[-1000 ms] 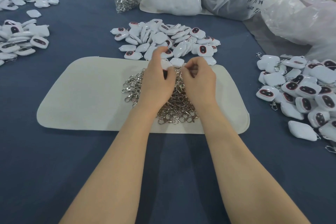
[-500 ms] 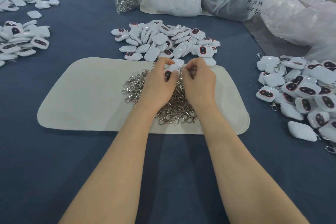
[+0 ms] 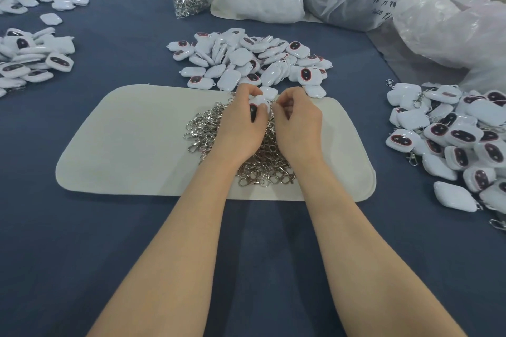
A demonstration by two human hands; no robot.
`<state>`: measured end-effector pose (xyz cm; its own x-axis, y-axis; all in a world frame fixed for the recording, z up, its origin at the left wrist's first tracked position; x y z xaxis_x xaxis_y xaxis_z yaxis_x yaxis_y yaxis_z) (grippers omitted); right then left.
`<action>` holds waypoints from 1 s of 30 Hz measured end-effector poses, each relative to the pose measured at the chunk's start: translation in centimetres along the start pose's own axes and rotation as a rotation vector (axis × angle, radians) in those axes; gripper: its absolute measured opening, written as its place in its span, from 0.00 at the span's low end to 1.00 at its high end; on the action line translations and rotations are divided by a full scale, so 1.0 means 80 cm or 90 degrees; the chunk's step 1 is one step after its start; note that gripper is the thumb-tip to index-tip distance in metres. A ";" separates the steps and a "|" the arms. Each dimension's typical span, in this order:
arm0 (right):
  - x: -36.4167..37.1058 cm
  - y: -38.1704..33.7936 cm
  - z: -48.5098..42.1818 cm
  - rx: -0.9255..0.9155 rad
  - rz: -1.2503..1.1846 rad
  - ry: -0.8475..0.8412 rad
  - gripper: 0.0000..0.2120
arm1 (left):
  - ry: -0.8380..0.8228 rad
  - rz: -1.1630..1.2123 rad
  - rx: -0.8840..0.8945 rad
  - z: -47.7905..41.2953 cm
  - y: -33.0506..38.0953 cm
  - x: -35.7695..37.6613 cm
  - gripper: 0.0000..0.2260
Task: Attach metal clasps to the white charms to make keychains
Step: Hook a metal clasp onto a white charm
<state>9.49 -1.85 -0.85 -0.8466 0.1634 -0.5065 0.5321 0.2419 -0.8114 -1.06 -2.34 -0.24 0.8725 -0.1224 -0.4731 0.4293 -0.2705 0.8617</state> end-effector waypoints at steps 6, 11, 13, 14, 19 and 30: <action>0.006 -0.006 0.004 -0.025 0.038 -0.009 0.07 | 0.005 0.011 -0.019 -0.001 -0.003 0.000 0.08; 0.001 -0.007 0.003 0.007 -0.069 0.047 0.07 | 0.001 -0.006 -0.001 -0.002 -0.001 0.005 0.06; 0.001 -0.007 0.003 0.010 -0.081 0.042 0.06 | 0.006 -0.002 -0.005 -0.001 -0.002 0.004 0.06; 0.001 -0.006 0.003 0.012 -0.085 0.041 0.06 | 0.013 -0.002 -0.003 -0.001 -0.002 0.004 0.07; 0.003 -0.005 0.002 0.012 -0.084 0.026 0.04 | 0.042 -0.077 0.013 0.001 0.000 -0.001 0.19; 0.007 -0.012 0.004 -0.044 -0.034 -0.020 0.05 | 0.097 -0.141 -0.018 -0.005 -0.006 -0.002 0.04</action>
<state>8.50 -2.26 -0.43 -0.8728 0.1192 -0.4733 0.4854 0.3143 -0.8159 -1.31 -1.82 -0.55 0.7806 0.0820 -0.6196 0.6182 -0.2471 0.7462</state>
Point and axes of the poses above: each hand's wrist, its own z-axis away from the middle knuckle, its own x-axis out of the palm, y = z × x, the point moved 1 cm from there along -z, towards the middle knuckle, and after that the axes turned 14 degrees about -y, right-handed, at the moved point
